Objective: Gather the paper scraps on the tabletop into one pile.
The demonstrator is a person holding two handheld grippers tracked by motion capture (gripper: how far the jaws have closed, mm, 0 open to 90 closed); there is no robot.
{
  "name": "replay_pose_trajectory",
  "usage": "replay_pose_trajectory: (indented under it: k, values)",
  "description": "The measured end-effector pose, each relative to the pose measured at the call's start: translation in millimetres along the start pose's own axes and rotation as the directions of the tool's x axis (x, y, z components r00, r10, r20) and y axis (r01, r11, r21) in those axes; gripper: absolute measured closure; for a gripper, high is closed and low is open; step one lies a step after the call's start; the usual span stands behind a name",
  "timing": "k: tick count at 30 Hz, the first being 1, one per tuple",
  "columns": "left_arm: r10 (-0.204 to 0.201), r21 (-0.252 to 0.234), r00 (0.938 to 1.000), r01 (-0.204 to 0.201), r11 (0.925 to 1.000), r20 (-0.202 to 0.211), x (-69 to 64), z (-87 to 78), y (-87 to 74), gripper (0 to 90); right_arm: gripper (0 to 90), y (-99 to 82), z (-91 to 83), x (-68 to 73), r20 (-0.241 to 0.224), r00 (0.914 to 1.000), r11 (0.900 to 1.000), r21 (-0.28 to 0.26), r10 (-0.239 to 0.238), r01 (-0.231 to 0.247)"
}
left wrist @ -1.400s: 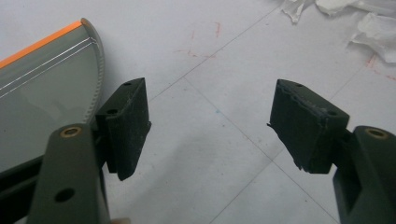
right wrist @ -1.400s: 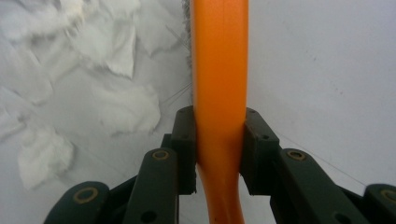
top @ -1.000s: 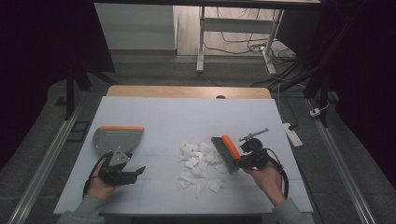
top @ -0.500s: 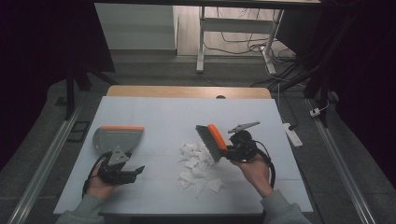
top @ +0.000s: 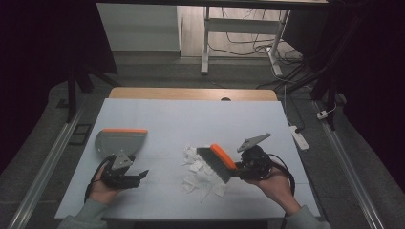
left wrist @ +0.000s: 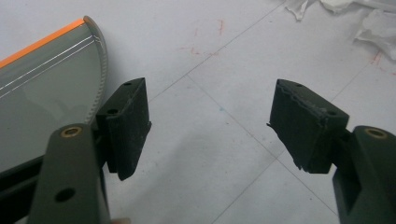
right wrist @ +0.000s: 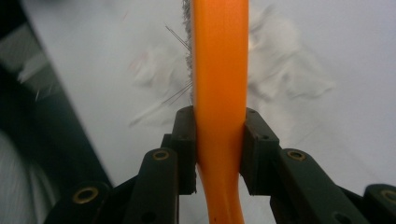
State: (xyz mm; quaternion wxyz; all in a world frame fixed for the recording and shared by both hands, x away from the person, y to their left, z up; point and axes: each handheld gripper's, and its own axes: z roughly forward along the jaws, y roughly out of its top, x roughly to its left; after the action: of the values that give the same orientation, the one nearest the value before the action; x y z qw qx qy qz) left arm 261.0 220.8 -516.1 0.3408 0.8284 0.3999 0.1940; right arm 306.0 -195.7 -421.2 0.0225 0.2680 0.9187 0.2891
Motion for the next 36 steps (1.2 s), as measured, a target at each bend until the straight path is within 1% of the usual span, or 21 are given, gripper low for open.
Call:
replay_pose_trajectory:
  k: [1,3,5,7,10,12,13,14,16,18,19,21,24,26,28,29,30,32,35,36]
  values:
    - [0.000,0.001,1.0000,0.000,1.0000,0.000,0.2,0.1,0.0,29.5,70.0,-1.9,1.8,3.4,-0.015,0.9995,0.9993,0.027,-0.026,0.027]
    - [0.001,0.001,1.0000,-0.001,1.0000,0.000,-0.1,0.5,0.1,29.5,70.0,-5.5,6.2,10.2,-0.049,0.9969,0.9955,0.069,-0.062,0.065]
    - [0.006,0.004,1.0000,-0.006,1.0000,0.000,-0.7,0.7,0.3,29.5,69.9,-8.1,12.8,17.3,-0.080,0.9909,0.9866,0.114,-0.108,0.117]
    - [0.007,0.002,1.0000,-0.007,1.0000,-0.001,-1.0,0.9,0.4,29.5,70.0,-8.5,22.1,23.8,-0.090,0.9837,0.9743,0.150,-0.156,0.168]
    - [0.008,-0.003,1.0000,-0.008,1.0000,-0.003,-0.5,0.0,0.1,29.5,70.0,-4.8,37.8,27.9,-0.079,0.9770,0.9597,0.187,-0.198,0.210]
    - [0.006,-0.006,1.0000,-0.006,1.0000,-0.005,-0.1,-0.5,0.1,29.6,70.0,2.0,44.2,25.2,-0.057,0.9754,0.9587,0.181,-0.213,0.220]
    - [0.005,-0.007,1.0000,-0.005,1.0000,-0.005,-0.1,-0.5,0.0,29.6,70.0,6.1,47.1,23.3,-0.036,0.9734,0.9558,0.184,-0.227,0.229]
    - [0.004,-0.007,1.0000,-0.004,1.0000,-0.005,-0.1,-0.4,0.0,29.6,70.0,10.2,50.1,20.9,-0.014,0.9723,0.9559,0.180,-0.233,0.232]
    - [0.006,-0.005,1.0000,-0.006,1.0000,-0.004,0.1,-0.3,-0.1,29.6,70.0,18.7,54.8,13.1,0.004,0.9729,0.9584,0.173,-0.231,0.227]
    - [0.005,-0.007,1.0000,-0.005,1.0000,-0.005,0.2,-0.5,-0.2,29.6,70.0,26.5,57.7,5.6,0.034,0.9743,0.9631,0.162,-0.223,0.214]
    - [0.004,-0.008,1.0000,-0.004,1.0000,-0.005,0.3,-0.7,-0.3,29.6,70.0,29.9,58.0,1.7,0.039,0.9757,0.9658,0.156,-0.216,0.207]
    - [0.001,-0.011,1.0000,-0.001,0.9999,-0.005,0.3,-0.8,-0.5,29.6,70.0,34.9,55.6,-3.3,0.060,0.9764,0.9711,0.133,-0.207,0.198]
    - [-0.002,-0.012,1.0000,0.002,0.9999,-0.003,0.8,-0.7,-0.6,29.6,70.0,39.6,42.0,-3.8,0.065,0.9793,0.9795,0.075,-0.192,0.187]
    - [0.005,-0.008,1.0000,-0.005,1.0000,-0.006,0.7,-0.7,-0.4,29.7,70.0,41.3,30.0,-0.3,0.071,0.9789,0.9814,0.028,-0.192,0.190]
    - [0.007,-0.007,1.0000,-0.007,0.9999,-0.006,0.0,-0.5,-0.1,29.7,70.0,42.8,20.3,4.8,0.053,0.9805,0.9816,-0.017,-0.189,0.190]
    - [0.009,-0.006,0.9999,-0.009,0.9999,-0.005,-0.2,-0.5,0.0,29.7,70.0,43.7,17.9,9.1,0.045,0.9822,0.9826,-0.026,-0.182,0.184]
    - [0.009,-0.006,0.9999,-0.009,0.9999,-0.005,-0.4,-0.5,0.0,29.7,70.0,44.6,17.6,13.6,0.035,0.9823,0.9825,-0.024,-0.184,0.185]
    - [0.008,-0.006,0.9999,-0.008,1.0000,-0.006,-0.3,-0.6,0.0,29.7,70.0,46.1,22.7,24.0,0.012,0.9801,0.9801,-0.002,-0.198,0.198]
    - [0.006,-0.007,1.0000,-0.006,1.0000,-0.007,0.2,-0.8,-0.3,29.6,70.0,48.2,38.5,38.7,-0.030,0.9794,0.9786,0.045,-0.200,0.201]
    - [0.005,-0.007,1.0000,-0.005,1.0000,-0.007,0.3,-0.8,-0.4,29.7,70.0,49.1,44.8,42.7,-0.042,0.9812,0.9795,0.065,-0.188,0.191]
